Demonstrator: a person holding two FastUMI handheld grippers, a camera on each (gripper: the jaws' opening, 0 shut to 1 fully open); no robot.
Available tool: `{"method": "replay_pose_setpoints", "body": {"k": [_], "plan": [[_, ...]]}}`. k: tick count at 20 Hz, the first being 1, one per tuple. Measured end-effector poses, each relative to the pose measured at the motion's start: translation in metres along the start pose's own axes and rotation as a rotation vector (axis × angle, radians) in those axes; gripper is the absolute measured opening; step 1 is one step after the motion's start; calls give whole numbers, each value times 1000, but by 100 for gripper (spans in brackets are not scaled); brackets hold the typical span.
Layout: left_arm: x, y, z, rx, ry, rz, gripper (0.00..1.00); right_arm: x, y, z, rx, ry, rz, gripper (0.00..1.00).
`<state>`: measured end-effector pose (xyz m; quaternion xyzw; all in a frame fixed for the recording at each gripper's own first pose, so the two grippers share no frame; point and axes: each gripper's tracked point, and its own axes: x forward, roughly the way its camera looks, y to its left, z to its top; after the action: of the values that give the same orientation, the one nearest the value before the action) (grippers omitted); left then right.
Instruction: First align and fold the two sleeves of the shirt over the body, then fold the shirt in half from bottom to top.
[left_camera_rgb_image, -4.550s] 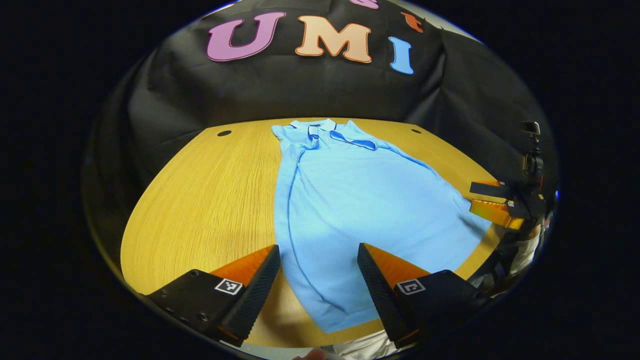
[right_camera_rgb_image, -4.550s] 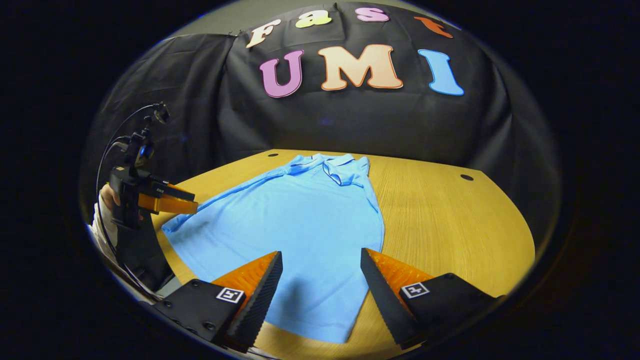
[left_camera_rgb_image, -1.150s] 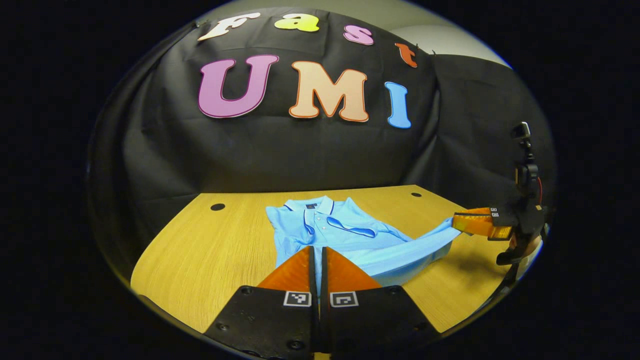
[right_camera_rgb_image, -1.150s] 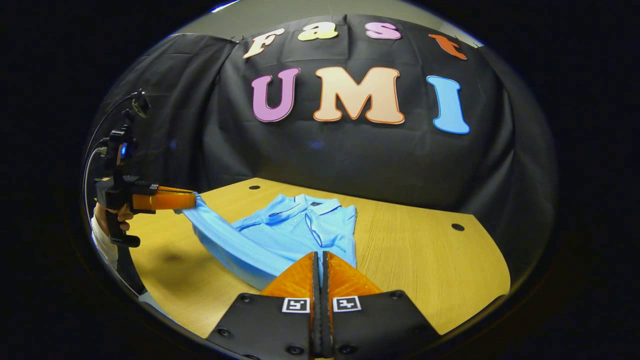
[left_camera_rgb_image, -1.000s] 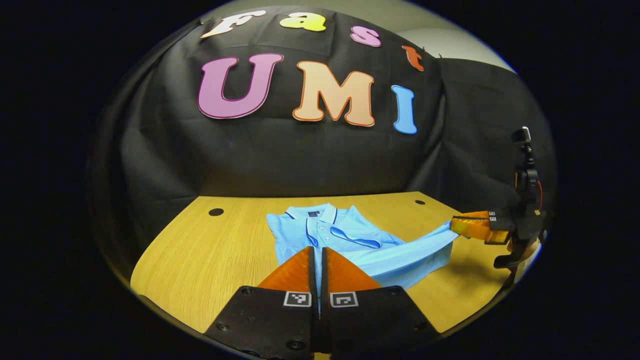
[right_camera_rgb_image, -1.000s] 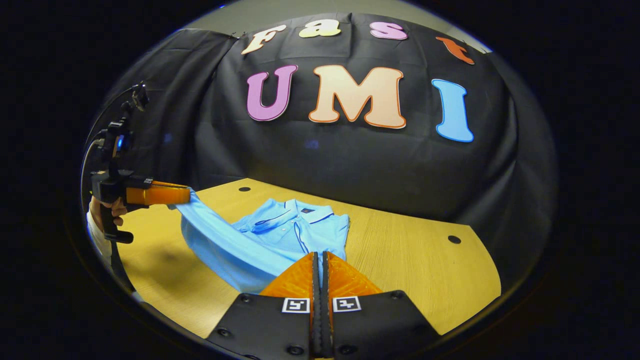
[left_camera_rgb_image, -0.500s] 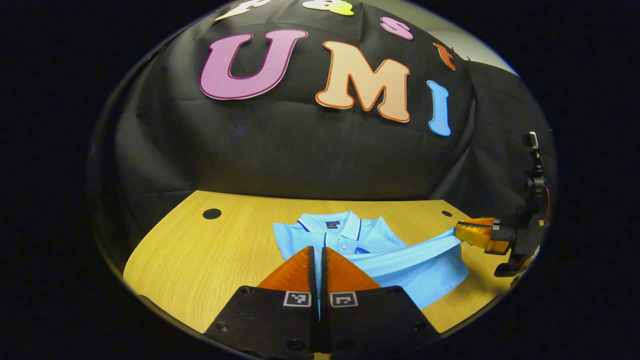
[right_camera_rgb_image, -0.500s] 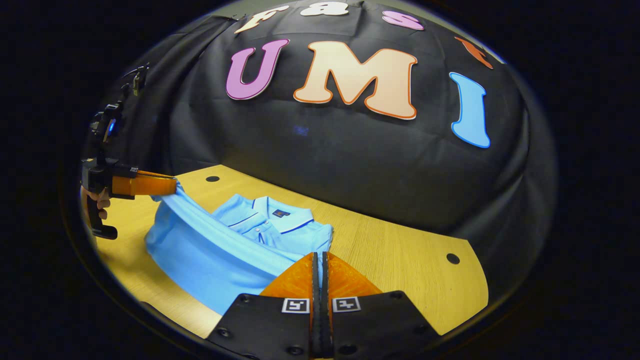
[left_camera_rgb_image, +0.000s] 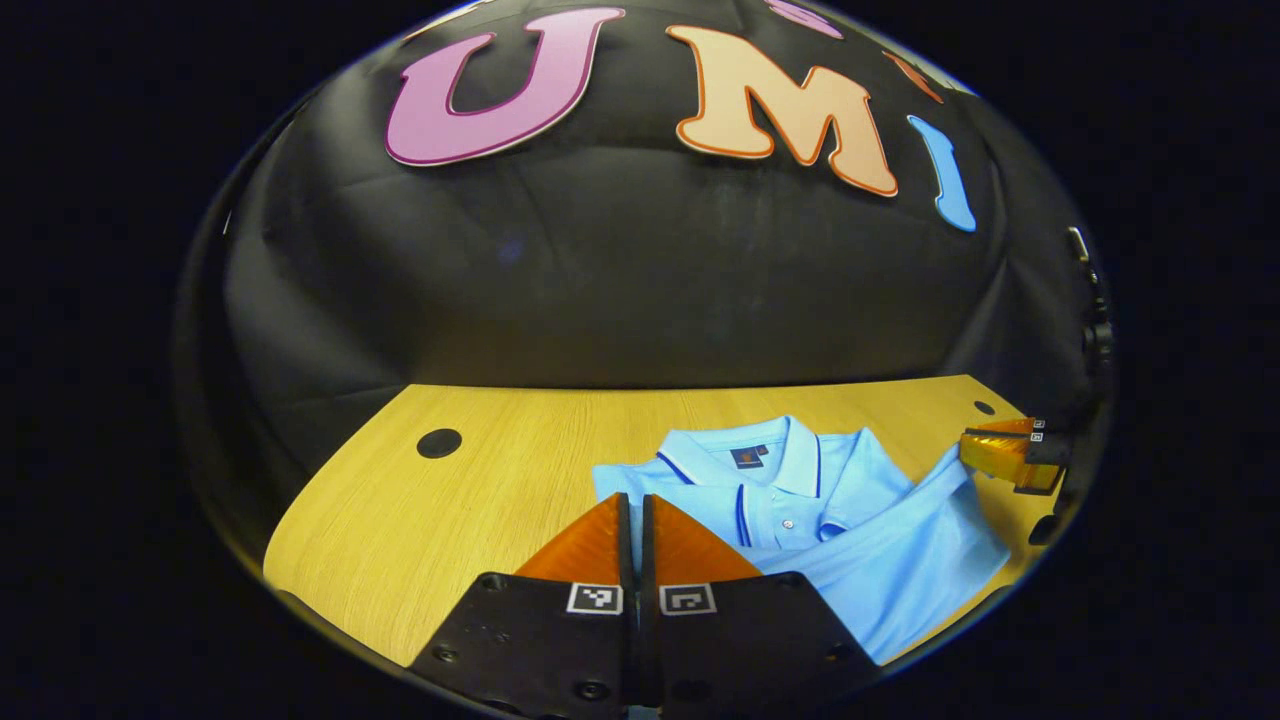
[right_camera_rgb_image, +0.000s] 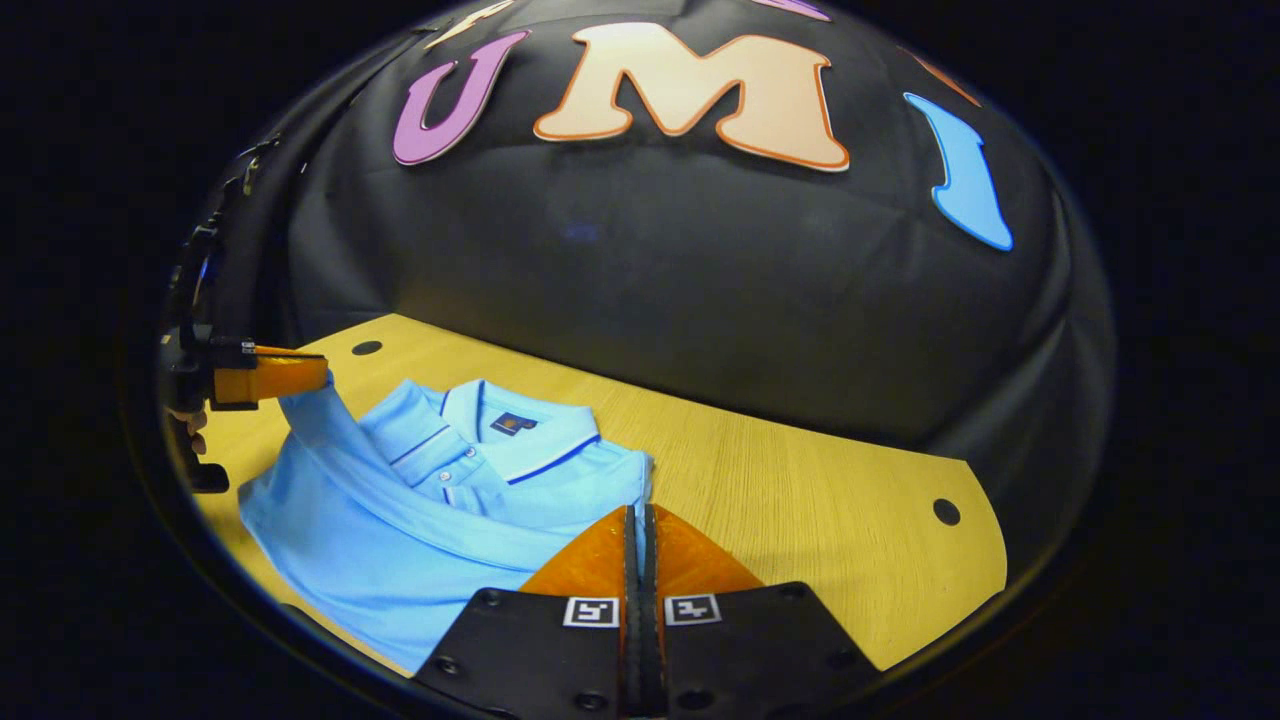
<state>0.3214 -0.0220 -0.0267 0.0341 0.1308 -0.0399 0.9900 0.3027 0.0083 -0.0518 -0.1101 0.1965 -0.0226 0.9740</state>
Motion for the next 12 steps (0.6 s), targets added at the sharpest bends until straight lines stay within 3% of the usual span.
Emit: {"method": "replay_pose_setpoints", "body": {"k": [5, 7, 8, 9, 10, 11, 12], "plan": [[17, -1, -11, 22, 23, 3, 0, 20, -5, -20, 37, 37, 5, 2], [18, -3, -10, 33, 29, 4, 0, 23, -6, -25, 23, 46, 6, 11], [19, -3, -11, 36, 31, 12, 0, 22, -5, -31, 17, 58, 11, 27], [21, -2, -11, 40, 31, 24, 0, 23, -5, -34, 4, 61, 10, 30], [19, 0, -9, 43, 28, 34, 1, 22, -7, -35, -7, 63, 10, 51], [15, -1, -6, 38, 26, 31, 8, 21, -7, -36, -11, 64, 7, 63], [13, -1, -5, 34, 24, 38, 11, 19, -7, -35, -7, 60, 8, 84]]}}
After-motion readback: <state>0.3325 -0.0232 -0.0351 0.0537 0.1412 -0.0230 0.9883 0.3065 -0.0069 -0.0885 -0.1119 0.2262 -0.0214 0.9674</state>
